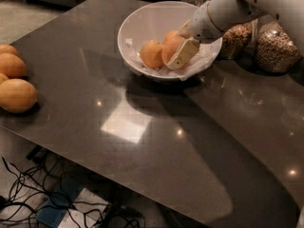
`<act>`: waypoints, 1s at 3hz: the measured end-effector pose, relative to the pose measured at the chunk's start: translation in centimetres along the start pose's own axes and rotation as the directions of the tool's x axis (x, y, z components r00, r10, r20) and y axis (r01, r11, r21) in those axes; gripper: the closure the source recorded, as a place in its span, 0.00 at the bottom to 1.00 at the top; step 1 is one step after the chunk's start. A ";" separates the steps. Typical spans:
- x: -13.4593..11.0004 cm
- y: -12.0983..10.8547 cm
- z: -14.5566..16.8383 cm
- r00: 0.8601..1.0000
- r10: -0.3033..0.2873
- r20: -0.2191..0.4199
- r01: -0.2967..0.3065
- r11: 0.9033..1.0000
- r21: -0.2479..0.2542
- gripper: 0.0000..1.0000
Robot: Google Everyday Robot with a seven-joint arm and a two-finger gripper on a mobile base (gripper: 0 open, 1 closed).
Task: Pick orange from white bowl
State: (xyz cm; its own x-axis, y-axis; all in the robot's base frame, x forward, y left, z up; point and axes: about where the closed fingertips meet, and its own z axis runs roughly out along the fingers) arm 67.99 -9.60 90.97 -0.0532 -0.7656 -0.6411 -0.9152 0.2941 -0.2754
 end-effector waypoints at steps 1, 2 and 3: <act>-1.4 0.3 -1.9 0.997 -0.017 0.078 0.019 1.000 -0.024 1.00; -3.0 0.1 -4.8 0.982 -0.055 0.181 0.059 0.998 -0.013 1.00; -3.0 0.1 -4.9 0.982 -0.056 0.182 0.059 0.998 -0.012 1.00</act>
Offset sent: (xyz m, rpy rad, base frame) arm -0.0278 -0.0087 0.0628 0.1762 -0.0764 0.1151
